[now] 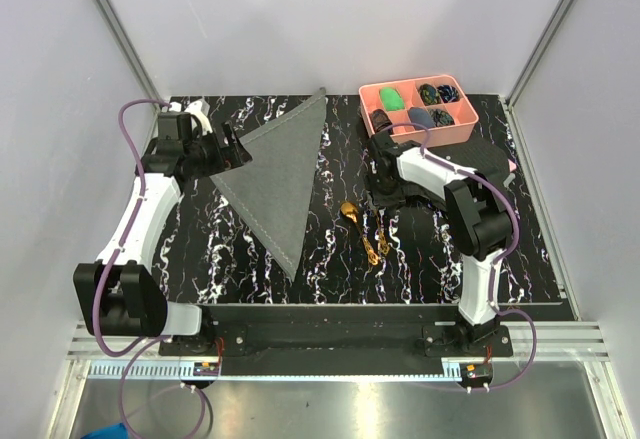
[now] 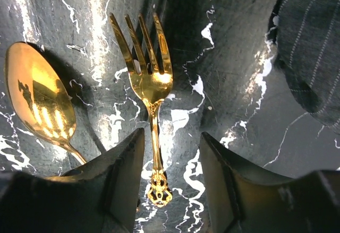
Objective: Fold the napkin, place the utensils inside, and roll it up
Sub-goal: Grab a utensil with the right arm
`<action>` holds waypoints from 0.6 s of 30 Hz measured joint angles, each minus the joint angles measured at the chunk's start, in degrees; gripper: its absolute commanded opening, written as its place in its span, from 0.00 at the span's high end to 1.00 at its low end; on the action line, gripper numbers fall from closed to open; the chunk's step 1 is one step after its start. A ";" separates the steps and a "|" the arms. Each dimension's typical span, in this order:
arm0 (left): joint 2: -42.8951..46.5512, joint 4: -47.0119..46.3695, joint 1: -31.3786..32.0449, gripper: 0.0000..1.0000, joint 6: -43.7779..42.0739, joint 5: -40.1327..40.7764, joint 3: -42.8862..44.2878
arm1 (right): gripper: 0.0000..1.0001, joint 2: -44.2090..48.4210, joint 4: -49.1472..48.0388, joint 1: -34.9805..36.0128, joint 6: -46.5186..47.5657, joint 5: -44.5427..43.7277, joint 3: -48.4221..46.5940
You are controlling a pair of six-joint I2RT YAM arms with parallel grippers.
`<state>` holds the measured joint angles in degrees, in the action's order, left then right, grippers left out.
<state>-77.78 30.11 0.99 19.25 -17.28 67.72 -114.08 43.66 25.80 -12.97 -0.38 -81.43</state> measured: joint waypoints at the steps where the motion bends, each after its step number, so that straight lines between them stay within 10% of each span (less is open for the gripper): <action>1: 0.00 -0.04 0.00 0.01 0.00 0.00 0.02 | 0.50 -0.11 -0.11 0.00 0.15 0.09 0.00; 9: 0.00 -0.02 0.00 0.01 0.00 -0.04 0.00 | 0.73 -1.27 -1.03 0.00 0.85 1.57 0.00; 12: 0.00 0.00 0.00 0.01 0.02 -0.04 0.00 | 1.00 -1.33 -1.25 0.00 1.09 2.47 0.02; 18: 0.02 -0.02 0.00 0.01 0.02 -0.26 0.00 | 1.00 -1.44 -1.62 0.00 1.03 3.65 0.04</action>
<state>-77.76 30.09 0.99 19.27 -17.54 67.72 -115.52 42.04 25.80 -11.94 3.27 -81.38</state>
